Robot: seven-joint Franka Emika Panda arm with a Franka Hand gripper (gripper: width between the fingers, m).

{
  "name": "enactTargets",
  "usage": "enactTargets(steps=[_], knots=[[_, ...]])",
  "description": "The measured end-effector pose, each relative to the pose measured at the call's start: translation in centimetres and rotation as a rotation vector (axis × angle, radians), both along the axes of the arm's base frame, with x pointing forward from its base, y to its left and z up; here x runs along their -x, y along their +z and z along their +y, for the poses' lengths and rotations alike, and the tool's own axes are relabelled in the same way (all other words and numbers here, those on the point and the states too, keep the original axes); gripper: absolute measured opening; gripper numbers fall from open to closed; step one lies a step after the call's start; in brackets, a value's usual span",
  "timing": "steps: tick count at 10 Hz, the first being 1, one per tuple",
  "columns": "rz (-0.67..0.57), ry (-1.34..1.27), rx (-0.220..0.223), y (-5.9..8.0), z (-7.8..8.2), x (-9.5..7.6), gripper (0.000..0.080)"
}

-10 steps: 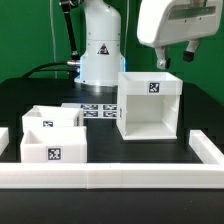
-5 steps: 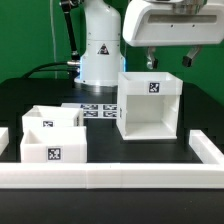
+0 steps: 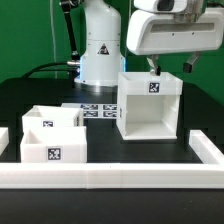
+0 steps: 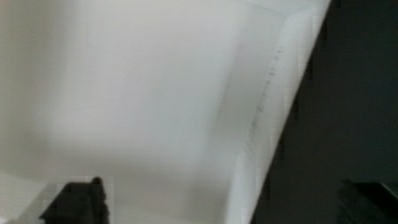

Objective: Assemble drawer

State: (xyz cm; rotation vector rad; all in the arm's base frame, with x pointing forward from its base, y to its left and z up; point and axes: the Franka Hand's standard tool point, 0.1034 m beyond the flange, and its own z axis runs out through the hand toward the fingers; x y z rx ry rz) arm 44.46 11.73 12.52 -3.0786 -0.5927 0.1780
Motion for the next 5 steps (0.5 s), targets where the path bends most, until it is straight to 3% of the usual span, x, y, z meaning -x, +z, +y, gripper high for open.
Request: enactTargets(steps=[3, 5], knots=[[-0.002, -0.008, -0.003, -0.2, 0.0, 0.1, 0.0649], [-0.007, -0.039, -0.019, -1.5, 0.1, 1.3, 0.0650]])
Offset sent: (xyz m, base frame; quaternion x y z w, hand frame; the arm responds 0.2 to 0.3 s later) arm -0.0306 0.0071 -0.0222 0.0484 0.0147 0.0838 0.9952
